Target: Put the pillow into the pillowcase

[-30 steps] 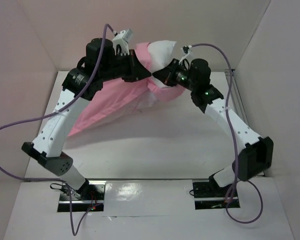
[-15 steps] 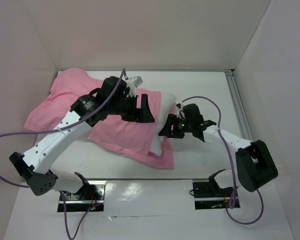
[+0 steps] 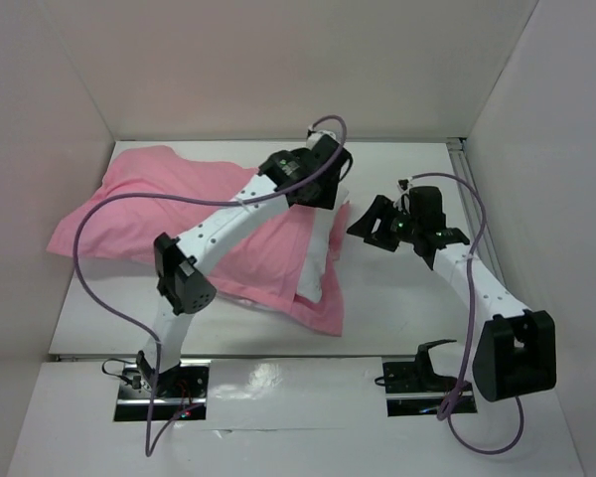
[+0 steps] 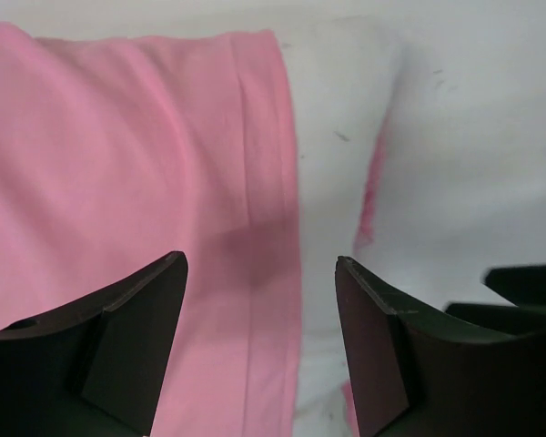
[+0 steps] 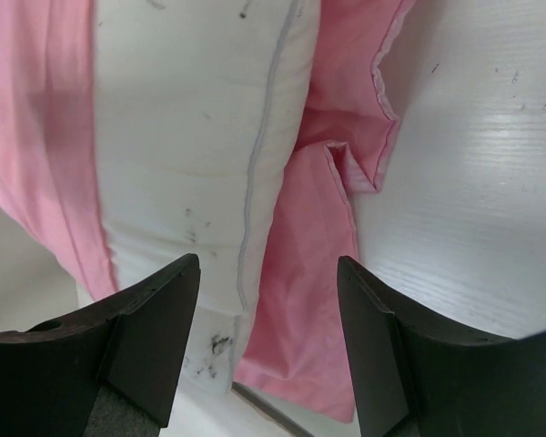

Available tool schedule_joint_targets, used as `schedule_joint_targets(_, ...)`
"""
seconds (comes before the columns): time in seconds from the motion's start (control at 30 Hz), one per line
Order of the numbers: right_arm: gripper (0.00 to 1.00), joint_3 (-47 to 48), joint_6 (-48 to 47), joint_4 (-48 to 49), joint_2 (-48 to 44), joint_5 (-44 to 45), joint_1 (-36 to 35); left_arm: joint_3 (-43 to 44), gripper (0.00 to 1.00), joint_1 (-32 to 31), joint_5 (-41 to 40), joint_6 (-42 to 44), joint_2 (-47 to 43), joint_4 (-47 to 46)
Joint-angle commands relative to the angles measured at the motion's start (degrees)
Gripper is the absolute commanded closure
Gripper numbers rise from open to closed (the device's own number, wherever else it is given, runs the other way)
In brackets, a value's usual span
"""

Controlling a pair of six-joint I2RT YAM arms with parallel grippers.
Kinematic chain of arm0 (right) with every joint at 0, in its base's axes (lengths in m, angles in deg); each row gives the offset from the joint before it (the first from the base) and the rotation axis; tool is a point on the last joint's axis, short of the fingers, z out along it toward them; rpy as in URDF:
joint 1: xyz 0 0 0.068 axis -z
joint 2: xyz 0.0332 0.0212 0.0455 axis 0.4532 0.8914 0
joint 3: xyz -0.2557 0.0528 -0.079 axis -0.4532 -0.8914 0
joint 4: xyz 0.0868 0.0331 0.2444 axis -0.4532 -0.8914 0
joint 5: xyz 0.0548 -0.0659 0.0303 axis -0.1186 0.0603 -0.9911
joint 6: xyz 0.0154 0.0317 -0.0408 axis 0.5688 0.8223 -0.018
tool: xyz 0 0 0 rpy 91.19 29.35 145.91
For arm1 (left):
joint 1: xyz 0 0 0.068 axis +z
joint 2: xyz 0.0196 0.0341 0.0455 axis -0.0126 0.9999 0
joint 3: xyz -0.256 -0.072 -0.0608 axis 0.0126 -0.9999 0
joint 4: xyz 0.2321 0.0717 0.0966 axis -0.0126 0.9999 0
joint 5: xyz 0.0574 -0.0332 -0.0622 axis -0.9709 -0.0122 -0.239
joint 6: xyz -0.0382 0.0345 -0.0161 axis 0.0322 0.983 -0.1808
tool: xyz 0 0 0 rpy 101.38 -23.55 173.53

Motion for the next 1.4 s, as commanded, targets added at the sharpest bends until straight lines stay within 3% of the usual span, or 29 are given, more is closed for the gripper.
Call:
schedule_joint_targets(0.0, 0.30, 2.2, 3.0, 5.6, 3.4, -5.0, 1.0, 4.3, 0.21, -1.1, -12.4, -0.5, 3.3, 5.2)
schedule_joint_targets(0.5, 0.30, 1.2, 5.9, 14.1, 11.4, -9.5, 1.0, 6.1, 0.33, -1.1, -14.3, 5.0, 12.1, 2.1)
schedule_joint_targets(0.7, 0.30, 4.0, 7.0, 16.1, 15.6, -11.3, 1.0, 5.5, 0.29, -1.1, -8.7, 5.6, 9.9, 0.1)
schedule_joint_targets(1.03, 0.30, 4.0, 7.6, 17.8, 17.4, -12.3, 1.0, 5.5, 0.26, -1.1, -6.5, 6.2, 11.3, -0.5)
schedule_joint_targets(1.13, 0.30, 4.0, 8.2, 19.1, 18.1, -12.9, 1.0, 5.5, 0.38, -0.5, -7.9, 5.6, 11.9, 0.2)
schedule_joint_targets(1.2, 0.30, 4.0, 8.9, 21.1, 19.4, -14.0, 1.0, 5.5, 0.59, 0.0, -7.9, 6.2, 11.9, 0.2)
schedule_joint_targets(1.23, 0.30, 4.0, 9.8, 23.3, 20.2, -16.3, 1.0, 5.5, 0.76, 0.0, -7.9, 6.2, 11.3, 0.2)
schedule_joint_targets(1.37, 0.30, 4.7, 12.5, 27.9, 24.4, -18.7, -1.1, 5.5, 0.97, 0.6, -7.4, 6.7, 9.1, 1.4)
